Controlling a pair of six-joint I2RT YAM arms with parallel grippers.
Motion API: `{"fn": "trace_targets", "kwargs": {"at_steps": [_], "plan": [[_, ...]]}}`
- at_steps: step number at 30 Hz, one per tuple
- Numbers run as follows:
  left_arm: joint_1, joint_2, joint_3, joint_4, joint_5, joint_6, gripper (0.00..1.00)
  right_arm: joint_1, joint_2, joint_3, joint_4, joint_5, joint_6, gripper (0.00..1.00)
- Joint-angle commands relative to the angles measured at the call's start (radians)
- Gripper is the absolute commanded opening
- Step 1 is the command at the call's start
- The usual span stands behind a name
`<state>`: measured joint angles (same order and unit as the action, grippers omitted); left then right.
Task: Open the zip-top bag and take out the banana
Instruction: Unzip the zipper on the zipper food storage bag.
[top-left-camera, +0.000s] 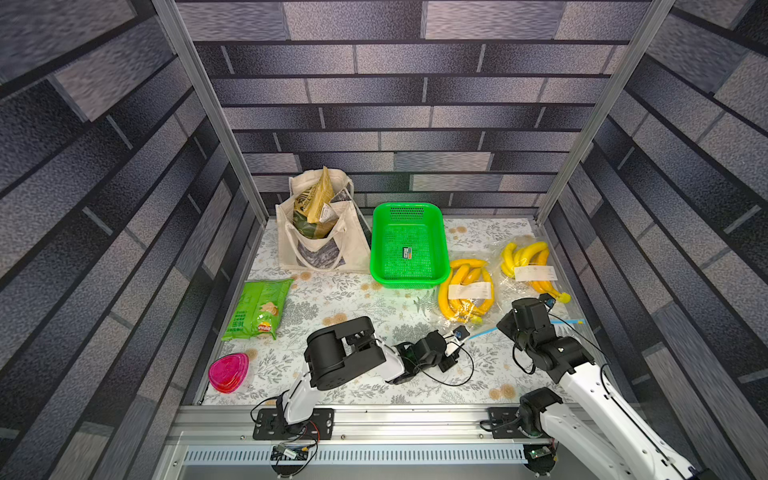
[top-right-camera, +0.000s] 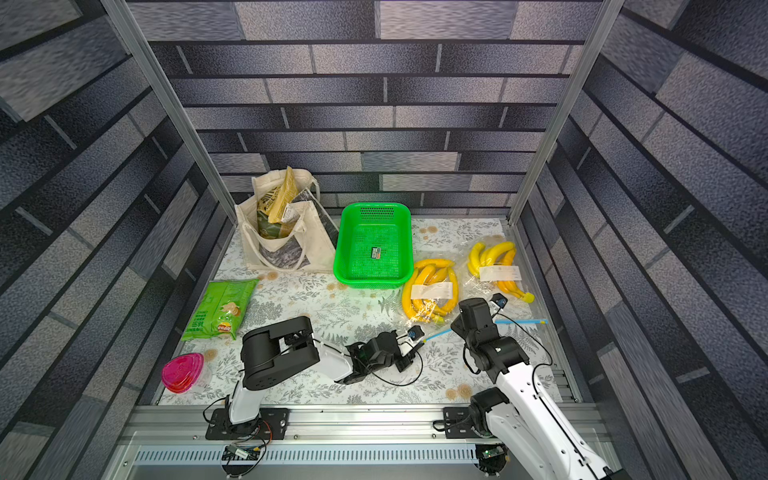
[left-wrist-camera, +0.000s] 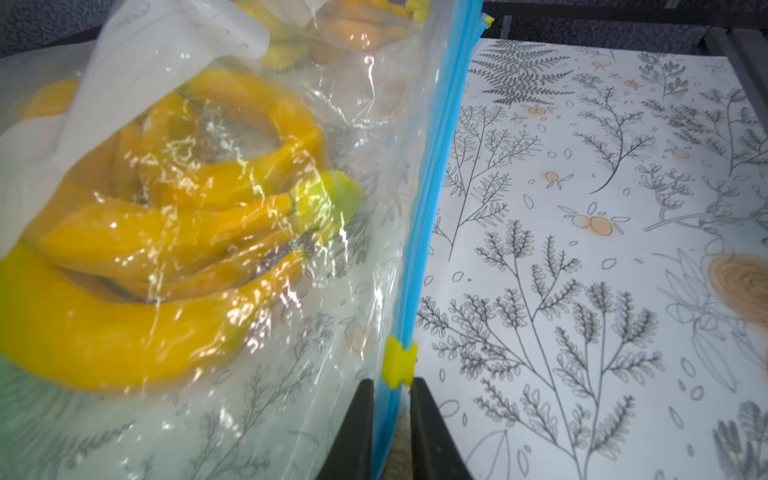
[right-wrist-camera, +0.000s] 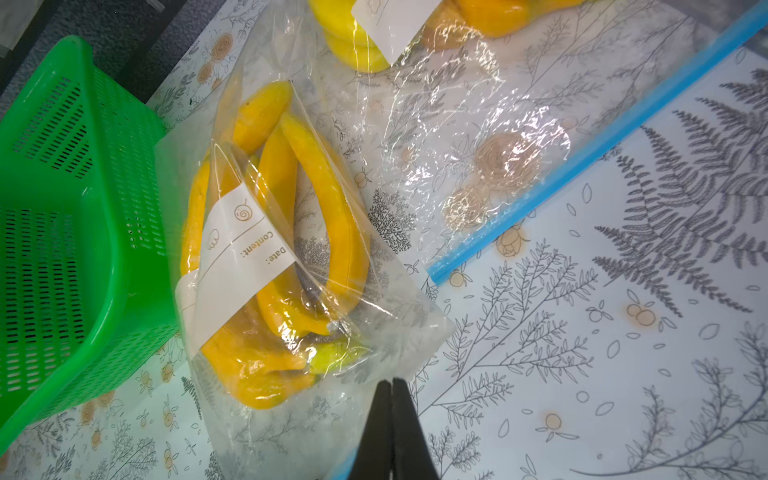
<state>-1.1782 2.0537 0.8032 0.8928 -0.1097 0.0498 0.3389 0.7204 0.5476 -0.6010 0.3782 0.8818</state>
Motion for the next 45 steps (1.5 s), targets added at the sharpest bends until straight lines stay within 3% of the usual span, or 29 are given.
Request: {"fn": "trace_targets", "kwargs": {"at_steps": [1, 11, 15, 22, 28, 31, 38, 45], "plan": [[0.006, -0.041, -0.048, -0.062, -0.046, 0.012, 0.21, -0.019, -0.007, 0.038, -0.013, 0.082, -0.035, 0.00], [0.008, -0.101, -0.106, -0.055, -0.074, -0.003, 0.23, -0.054, 0.016, 0.016, 0.032, 0.018, -0.041, 0.00], [-0.010, -0.112, -0.010, -0.109, -0.044, 0.028, 0.41, -0.054, 0.014, 0.004, 0.058, -0.034, -0.032, 0.00], [-0.060, 0.022, 0.169, -0.103, -0.115, 0.104, 0.62, -0.054, -0.013, 0.024, 0.042, -0.073, -0.016, 0.00], [-0.049, 0.068, 0.221, -0.125, -0.184, 0.141, 0.65, -0.054, -0.024, 0.032, 0.029, -0.082, -0.019, 0.00], [-0.044, 0.076, 0.225, -0.129, -0.206, 0.144, 0.60, -0.054, -0.025, 0.036, 0.029, -0.087, -0.019, 0.00], [-0.047, 0.067, 0.196, -0.115, -0.220, 0.147, 0.35, -0.054, -0.020, 0.037, 0.021, -0.071, -0.026, 0.00], [-0.060, 0.051, 0.180, -0.110, -0.207, 0.149, 0.21, -0.054, 0.000, 0.032, 0.032, -0.078, -0.027, 0.00]]}}
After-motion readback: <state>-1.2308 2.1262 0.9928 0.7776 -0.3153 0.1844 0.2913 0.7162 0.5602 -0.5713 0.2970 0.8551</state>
